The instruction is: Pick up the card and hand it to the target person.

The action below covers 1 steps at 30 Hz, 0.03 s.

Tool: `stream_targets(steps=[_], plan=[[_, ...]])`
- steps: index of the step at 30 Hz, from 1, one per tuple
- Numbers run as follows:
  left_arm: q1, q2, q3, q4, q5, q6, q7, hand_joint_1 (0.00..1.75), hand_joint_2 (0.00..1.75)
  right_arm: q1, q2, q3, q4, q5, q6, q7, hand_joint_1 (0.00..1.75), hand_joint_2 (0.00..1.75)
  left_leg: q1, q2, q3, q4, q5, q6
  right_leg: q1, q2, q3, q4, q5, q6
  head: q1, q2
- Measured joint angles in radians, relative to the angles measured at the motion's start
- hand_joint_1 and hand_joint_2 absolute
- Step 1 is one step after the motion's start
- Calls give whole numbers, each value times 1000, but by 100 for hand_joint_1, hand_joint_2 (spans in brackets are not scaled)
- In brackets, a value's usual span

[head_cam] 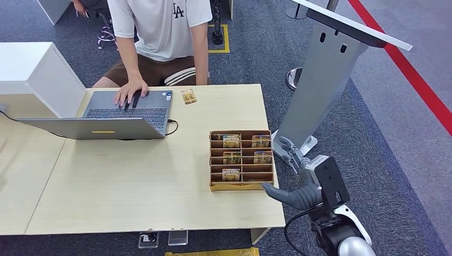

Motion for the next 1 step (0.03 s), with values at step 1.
stream_targets(steps=[1], plan=[[0, 0, 0, 0, 0, 0, 0, 0, 0, 0, 0, -1, 1, 1, 0, 0, 2, 175, 0, 0, 0, 0, 0, 0, 0, 0, 0, 0, 0, 0, 0, 0]])
